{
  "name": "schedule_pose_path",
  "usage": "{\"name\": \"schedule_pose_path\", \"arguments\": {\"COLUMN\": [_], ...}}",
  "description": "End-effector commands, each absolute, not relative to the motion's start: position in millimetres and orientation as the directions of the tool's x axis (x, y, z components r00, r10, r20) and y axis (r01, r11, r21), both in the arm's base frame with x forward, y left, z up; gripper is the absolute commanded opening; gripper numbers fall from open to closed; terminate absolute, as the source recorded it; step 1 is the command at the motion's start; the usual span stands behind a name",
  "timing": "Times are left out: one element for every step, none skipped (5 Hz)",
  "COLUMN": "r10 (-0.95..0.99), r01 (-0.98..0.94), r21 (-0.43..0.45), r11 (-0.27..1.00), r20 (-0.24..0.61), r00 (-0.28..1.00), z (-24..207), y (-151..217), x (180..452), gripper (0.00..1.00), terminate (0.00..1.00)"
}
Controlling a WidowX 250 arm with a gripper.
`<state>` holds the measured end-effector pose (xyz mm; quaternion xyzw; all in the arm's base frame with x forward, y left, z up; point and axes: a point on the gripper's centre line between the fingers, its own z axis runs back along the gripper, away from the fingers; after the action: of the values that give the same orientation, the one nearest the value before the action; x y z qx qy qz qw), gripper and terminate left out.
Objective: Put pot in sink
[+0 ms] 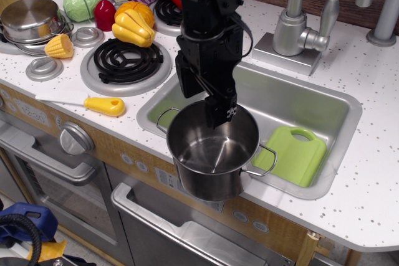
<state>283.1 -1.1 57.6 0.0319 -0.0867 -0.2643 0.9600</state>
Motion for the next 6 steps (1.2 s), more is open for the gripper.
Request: {"name": "schedule_pose_path", "arguments": {"r10": [-0.522,-0.515,-0.516,-0.507,-0.516,-0.53], "r01": [0.503,0.499,0.506,0.502,0.505,0.498], "r21": [0.139,0.129,0.107,0.092,0.113,0.183], "r11": [0.853,0.857,0.856,0.86,0.856,0.848], "r20": [0.223,0.247,0.256,0.265,0.252,0.245], "r00": [0.823,0.821,0.818,0.82,0.818,0.812], "z": [57,46,46,44,56,77], "y": [7,8,11,10,15,23], "x": [286,289,294,296,309,336], "gripper": [1.0,0.0,0.0,0.0,0.0,0.0], "terminate": [0.0,0.0,0.0,0.0,0.0,0.0]}}
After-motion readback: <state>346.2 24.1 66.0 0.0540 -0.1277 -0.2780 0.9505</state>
